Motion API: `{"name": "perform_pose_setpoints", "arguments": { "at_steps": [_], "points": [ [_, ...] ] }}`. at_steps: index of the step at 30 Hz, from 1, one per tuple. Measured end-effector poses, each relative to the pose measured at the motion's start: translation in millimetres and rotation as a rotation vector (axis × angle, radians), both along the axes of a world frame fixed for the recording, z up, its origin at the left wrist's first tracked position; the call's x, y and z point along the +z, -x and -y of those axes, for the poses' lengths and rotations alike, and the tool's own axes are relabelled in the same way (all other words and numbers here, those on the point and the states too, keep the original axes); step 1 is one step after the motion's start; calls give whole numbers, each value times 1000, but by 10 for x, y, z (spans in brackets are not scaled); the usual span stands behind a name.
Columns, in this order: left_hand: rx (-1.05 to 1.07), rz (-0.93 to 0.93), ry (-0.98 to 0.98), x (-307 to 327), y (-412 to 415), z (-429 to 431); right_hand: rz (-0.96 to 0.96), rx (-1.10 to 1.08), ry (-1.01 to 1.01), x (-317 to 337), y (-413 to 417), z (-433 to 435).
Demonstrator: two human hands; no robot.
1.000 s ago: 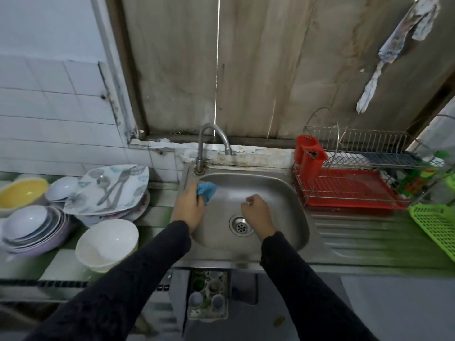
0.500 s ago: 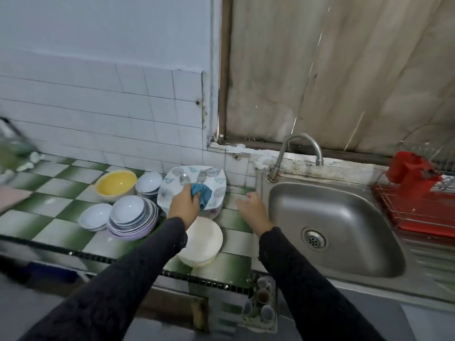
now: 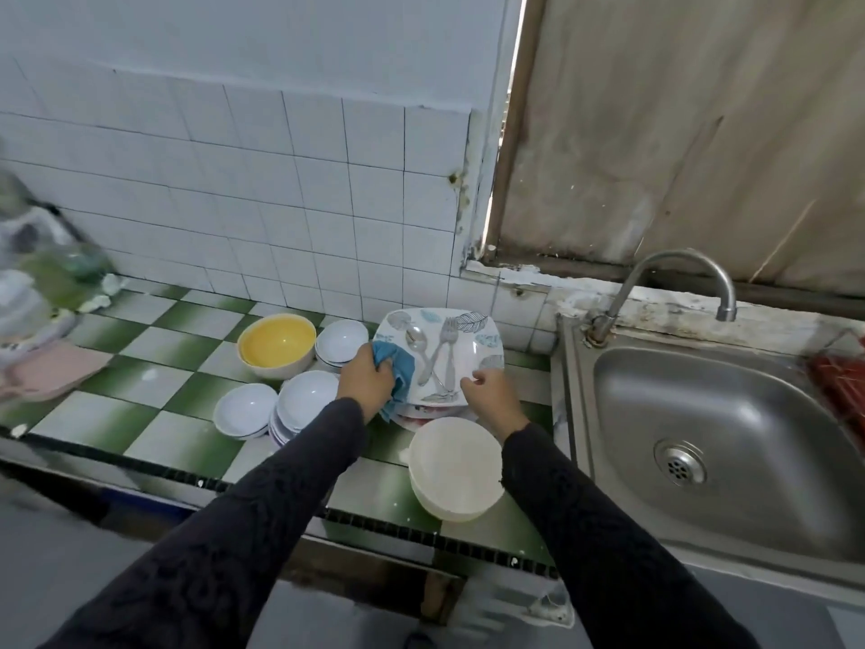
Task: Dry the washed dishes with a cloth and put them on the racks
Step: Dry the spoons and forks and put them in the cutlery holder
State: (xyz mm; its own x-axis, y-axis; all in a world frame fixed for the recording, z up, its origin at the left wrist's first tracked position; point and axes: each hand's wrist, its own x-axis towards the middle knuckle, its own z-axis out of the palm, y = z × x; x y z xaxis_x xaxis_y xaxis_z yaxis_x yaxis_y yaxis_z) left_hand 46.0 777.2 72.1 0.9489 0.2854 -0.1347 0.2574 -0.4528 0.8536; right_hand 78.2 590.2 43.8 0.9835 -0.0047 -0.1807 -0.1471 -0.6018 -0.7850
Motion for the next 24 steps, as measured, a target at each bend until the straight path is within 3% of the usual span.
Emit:
{"name": "perform_pose_setpoints", "arguments": {
  "at_steps": [7,16,24],
  "points": [
    [-34,-52,36,-173,-545,-70,-20,-17,78,-227,-542,-115],
    [13,-133,425,-380,-1195,-271,-104,-36,186,-418,-1143,-227],
    [83,-260,586,-477,-1484,-474,-127,-41,570,-571,-1356,-491]
  ]
}}
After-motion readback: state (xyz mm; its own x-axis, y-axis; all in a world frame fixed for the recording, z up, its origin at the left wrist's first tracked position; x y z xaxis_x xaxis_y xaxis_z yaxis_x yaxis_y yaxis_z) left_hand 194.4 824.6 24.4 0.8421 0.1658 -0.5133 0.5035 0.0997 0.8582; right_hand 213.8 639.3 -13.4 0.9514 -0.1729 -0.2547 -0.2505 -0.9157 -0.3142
